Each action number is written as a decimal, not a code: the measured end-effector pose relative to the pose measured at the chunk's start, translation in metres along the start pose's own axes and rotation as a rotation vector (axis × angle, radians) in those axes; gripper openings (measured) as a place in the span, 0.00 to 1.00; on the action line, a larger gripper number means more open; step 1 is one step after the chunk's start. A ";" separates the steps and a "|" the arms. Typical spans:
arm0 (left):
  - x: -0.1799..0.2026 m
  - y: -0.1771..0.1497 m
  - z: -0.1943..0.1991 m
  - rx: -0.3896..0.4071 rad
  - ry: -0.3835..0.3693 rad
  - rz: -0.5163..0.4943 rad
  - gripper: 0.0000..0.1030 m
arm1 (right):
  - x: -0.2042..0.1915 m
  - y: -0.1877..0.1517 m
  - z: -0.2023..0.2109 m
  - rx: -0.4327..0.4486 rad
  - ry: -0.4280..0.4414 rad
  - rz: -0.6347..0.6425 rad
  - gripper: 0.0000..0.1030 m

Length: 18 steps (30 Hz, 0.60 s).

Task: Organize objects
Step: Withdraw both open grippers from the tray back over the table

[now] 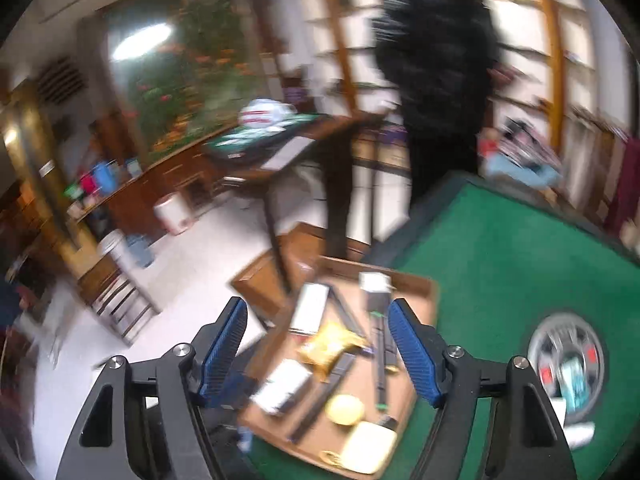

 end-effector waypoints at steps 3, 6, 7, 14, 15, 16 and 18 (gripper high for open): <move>-0.011 -0.005 0.012 -0.006 0.041 -0.009 0.17 | -0.015 0.008 0.003 0.050 -0.080 0.032 0.76; -0.023 -0.010 0.024 -0.003 0.071 -0.005 0.17 | -0.029 -0.003 0.007 -0.011 0.035 0.048 0.72; -0.025 -0.010 0.027 0.001 0.079 -0.005 0.17 | -0.032 -0.006 0.010 0.014 0.017 0.084 0.72; 0.015 -0.001 0.031 0.014 -0.026 -0.119 0.17 | 0.074 -0.048 0.043 0.070 -0.223 -0.069 0.74; 0.029 0.003 0.028 0.007 -0.069 -0.156 0.17 | 0.089 -0.056 0.049 0.073 -0.271 -0.091 0.74; 0.045 0.007 0.025 -0.002 -0.118 -0.200 0.17 | 0.108 -0.069 0.056 0.055 -0.305 -0.115 0.74; 0.086 0.013 0.019 -0.042 -0.261 -0.323 0.17 | 0.148 -0.098 0.073 -0.007 -0.339 -0.189 0.74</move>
Point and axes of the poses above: each gripper's, at about its wrist camera, not at the fingertips, and z roughly against the way its jaws point, x to its right, y to its top, the point moved 1 cm from there along -z, roughly the way its jaws point, and after that the axes turned 14 degrees about -z, right-handed, at the moved point
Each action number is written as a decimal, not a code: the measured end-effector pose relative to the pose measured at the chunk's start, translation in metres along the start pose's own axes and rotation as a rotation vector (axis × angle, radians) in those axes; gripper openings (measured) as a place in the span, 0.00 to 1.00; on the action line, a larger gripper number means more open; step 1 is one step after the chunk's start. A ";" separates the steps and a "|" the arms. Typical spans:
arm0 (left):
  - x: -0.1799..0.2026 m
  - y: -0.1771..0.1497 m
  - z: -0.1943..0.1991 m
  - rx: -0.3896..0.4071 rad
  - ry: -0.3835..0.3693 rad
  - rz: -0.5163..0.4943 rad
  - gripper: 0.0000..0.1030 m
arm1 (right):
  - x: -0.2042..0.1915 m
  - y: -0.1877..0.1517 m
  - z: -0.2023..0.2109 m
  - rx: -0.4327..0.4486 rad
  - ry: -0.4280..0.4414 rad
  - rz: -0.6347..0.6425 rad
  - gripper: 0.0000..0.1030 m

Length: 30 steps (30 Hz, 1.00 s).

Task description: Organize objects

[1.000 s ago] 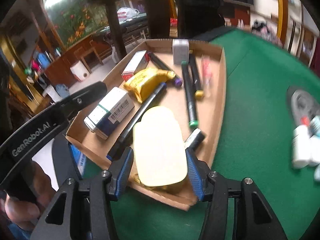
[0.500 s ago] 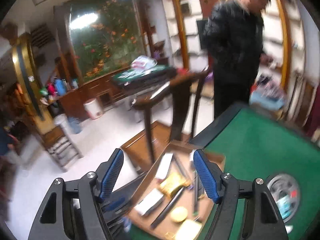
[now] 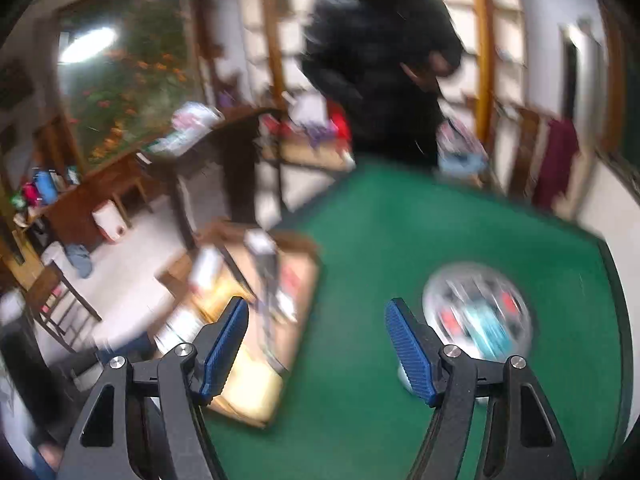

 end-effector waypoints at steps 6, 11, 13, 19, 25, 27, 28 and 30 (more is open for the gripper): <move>0.105 0.017 -0.052 -0.202 -0.401 -0.319 0.17 | 0.120 -0.068 0.030 -0.100 -0.236 -0.063 0.74; 0.178 0.019 -0.093 -0.284 -0.507 -0.385 0.18 | 0.182 -0.089 0.035 -0.136 -0.330 -0.218 0.74; 0.195 0.019 -0.100 -0.251 -0.543 -0.377 0.24 | 0.192 -0.084 0.032 -0.115 -0.365 -0.230 0.74; 0.199 0.015 -0.124 -0.234 -0.391 -0.353 0.33 | 0.197 -0.054 0.008 -0.113 -0.409 -0.216 0.74; 0.187 0.020 -0.137 -0.273 -0.385 -0.314 0.36 | 0.171 -0.025 -0.001 -0.010 -0.330 -0.123 0.83; 0.203 0.015 -0.131 -0.254 -0.441 -0.344 0.36 | 0.184 -0.025 -0.011 -0.018 -0.347 -0.181 0.83; 0.213 0.012 -0.130 -0.249 -0.475 -0.365 0.36 | 0.190 -0.026 -0.013 -0.027 -0.367 -0.213 0.82; 0.235 0.007 -0.125 -0.247 -0.577 -0.408 0.37 | 0.202 -0.027 -0.004 -0.013 -0.406 -0.270 0.82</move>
Point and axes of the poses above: each gripper's, at about its wrist camera, not at the fingertips, and z roughly against the way its jaws point, x to its right, y to its top, the point moved 1 cm from there along -z, roughly the way its jaws point, and after that the axes turned 14 degrees about -z, right-handed, at the moved point
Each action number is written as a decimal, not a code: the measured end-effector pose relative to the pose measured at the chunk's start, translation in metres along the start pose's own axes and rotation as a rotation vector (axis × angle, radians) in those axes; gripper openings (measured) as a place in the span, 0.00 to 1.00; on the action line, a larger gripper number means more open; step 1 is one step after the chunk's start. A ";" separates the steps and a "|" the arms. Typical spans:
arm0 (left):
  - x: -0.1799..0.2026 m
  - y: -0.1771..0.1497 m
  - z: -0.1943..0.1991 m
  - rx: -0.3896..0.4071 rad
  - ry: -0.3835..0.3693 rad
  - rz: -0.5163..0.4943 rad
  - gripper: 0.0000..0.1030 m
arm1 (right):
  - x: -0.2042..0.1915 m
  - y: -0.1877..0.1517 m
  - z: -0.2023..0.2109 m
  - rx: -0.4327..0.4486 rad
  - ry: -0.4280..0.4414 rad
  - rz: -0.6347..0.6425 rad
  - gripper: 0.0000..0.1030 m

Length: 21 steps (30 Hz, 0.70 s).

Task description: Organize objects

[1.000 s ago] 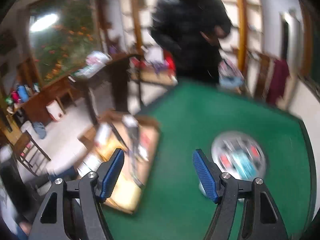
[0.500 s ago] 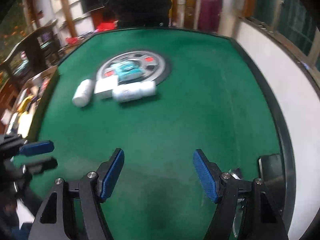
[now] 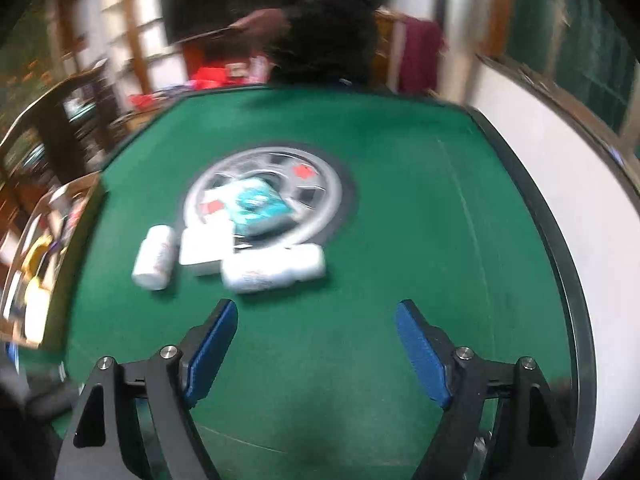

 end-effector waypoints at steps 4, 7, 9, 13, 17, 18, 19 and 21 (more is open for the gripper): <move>0.047 0.007 -0.014 -0.021 -0.097 -0.210 0.37 | 0.043 -0.014 0.035 0.067 -0.136 -0.128 0.82; 0.075 0.007 -0.015 -0.029 -0.146 -0.346 0.37 | 0.074 -0.036 0.061 0.092 -0.211 -0.250 0.83; 0.082 0.003 -0.012 -0.032 -0.191 -0.382 0.37 | 0.092 -0.052 0.076 0.091 -0.247 -0.348 0.83; 0.083 -0.004 -0.002 -0.027 -0.229 -0.420 0.38 | 0.104 -0.065 0.087 0.068 -0.257 -0.485 0.82; 0.087 -0.009 0.008 0.002 -0.237 -0.434 0.42 | 0.092 -0.074 0.099 0.073 -0.257 -0.486 0.81; 0.087 -0.009 0.011 0.021 -0.229 -0.435 0.49 | 0.090 -0.076 0.104 0.084 -0.274 -0.471 0.81; 0.088 -0.009 0.012 0.036 -0.220 -0.427 0.52 | 0.089 -0.080 0.110 0.096 -0.284 -0.456 0.82; 0.090 -0.009 0.012 0.064 -0.204 -0.399 0.55 | 0.090 -0.090 0.118 0.109 -0.297 -0.422 0.82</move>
Point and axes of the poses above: each gripper's, at about its wrist camera, not at the fingertips, and z roughly against the way its jaws point, x to its right, y to its top, the point moved 1 cm from there along -z, roughly the way its jaws point, and after that the axes turned 14 degrees about -z, right-handed, at the moved point
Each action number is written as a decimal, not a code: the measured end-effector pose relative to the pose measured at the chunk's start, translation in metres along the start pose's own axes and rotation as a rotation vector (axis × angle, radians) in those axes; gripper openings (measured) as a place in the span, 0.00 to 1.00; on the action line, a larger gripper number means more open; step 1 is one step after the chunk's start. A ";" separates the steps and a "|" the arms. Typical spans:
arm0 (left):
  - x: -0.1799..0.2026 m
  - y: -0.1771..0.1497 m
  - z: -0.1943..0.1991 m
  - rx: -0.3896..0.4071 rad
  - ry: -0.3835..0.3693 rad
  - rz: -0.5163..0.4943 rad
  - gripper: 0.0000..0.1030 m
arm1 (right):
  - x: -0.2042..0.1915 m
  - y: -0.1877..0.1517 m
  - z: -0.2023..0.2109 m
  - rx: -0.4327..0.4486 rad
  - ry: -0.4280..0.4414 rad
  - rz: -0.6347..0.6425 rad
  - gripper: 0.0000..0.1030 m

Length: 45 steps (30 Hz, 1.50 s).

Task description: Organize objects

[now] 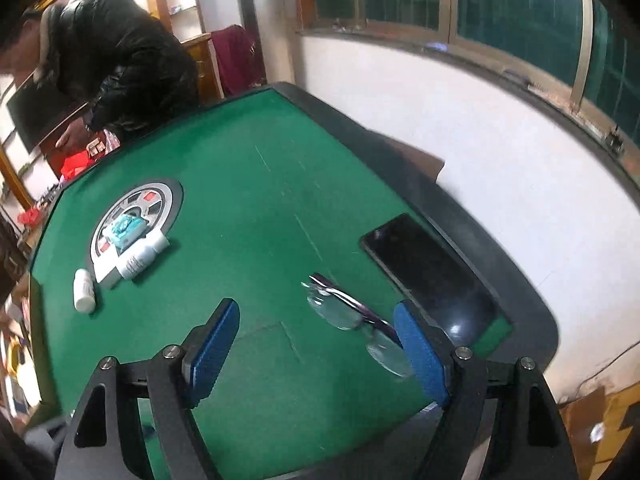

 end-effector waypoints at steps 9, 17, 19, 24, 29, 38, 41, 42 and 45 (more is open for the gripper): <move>-0.011 0.016 -0.004 0.032 0.085 0.160 0.55 | 0.030 -0.007 0.012 0.018 0.076 0.062 0.82; -0.035 0.030 0.013 0.029 0.202 0.211 0.57 | 0.041 -0.009 -0.003 -0.002 0.201 0.040 0.83; -0.042 0.027 0.017 0.038 0.200 0.250 0.57 | 0.036 -0.008 -0.008 -0.004 0.215 0.046 0.83; -0.045 0.018 0.021 0.039 0.229 0.267 0.57 | 0.012 -0.003 -0.016 -0.022 0.231 0.070 0.83; -0.041 0.015 0.020 0.028 0.217 0.240 0.57 | 0.006 -0.002 -0.016 -0.037 0.230 0.038 0.83; -0.042 0.008 0.013 0.021 0.181 0.231 0.57 | -0.008 0.008 -0.031 -0.068 0.189 0.026 0.83; -0.049 0.014 0.006 0.016 0.187 0.224 0.57 | -0.020 0.012 -0.040 -0.064 0.175 0.050 0.82; -0.053 0.017 0.004 0.016 0.201 0.228 0.57 | -0.023 0.015 -0.043 -0.066 0.175 0.049 0.82; -0.071 0.019 -0.002 0.009 0.212 0.276 0.57 | -0.036 0.025 -0.059 -0.088 0.186 0.040 0.82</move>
Point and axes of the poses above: each gripper's, at about its wrist camera, not at the fingertips, and z roughly against the way its jaws point, x to its right, y to its top, the point moved 1 cm from there along -z, roughly the way its jaws point, and after that the axes turned 14 degrees about -z, right-handed, at the moved point
